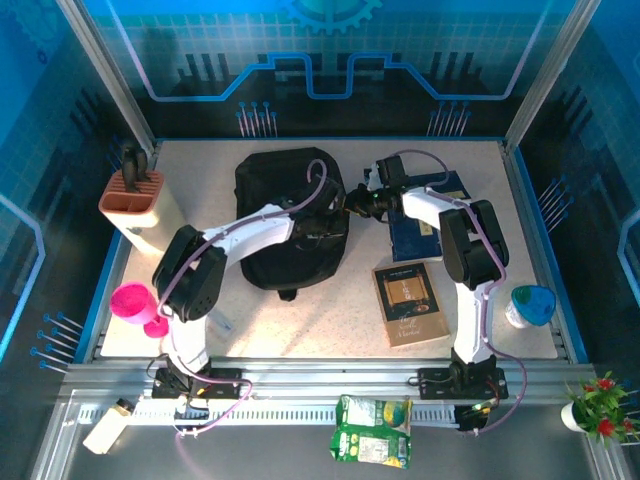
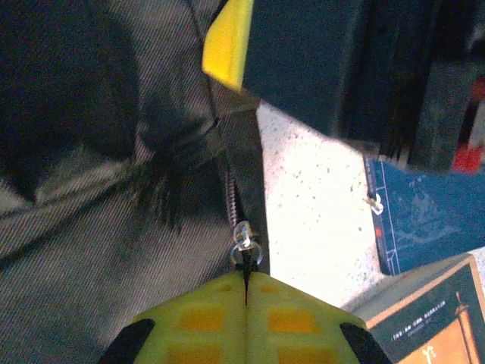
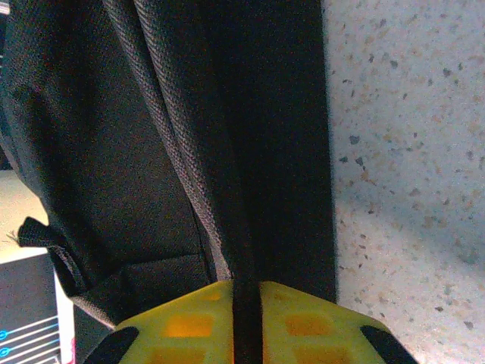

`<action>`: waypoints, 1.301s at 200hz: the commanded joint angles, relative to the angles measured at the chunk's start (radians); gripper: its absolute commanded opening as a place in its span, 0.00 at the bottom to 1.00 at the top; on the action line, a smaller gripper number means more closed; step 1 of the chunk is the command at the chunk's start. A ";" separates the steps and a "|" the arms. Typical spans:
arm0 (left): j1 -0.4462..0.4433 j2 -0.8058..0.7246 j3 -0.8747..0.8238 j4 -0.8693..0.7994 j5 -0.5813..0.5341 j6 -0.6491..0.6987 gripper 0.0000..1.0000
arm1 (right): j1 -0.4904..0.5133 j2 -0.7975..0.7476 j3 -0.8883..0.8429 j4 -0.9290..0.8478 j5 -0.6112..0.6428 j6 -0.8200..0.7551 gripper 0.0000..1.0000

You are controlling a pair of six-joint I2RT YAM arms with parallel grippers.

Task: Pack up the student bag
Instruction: Unzip the student bag at the top-center of the table.

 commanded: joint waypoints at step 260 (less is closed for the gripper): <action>0.005 -0.327 -0.346 -0.197 -0.026 0.144 0.00 | 0.242 -0.228 -0.324 0.038 0.279 0.358 0.36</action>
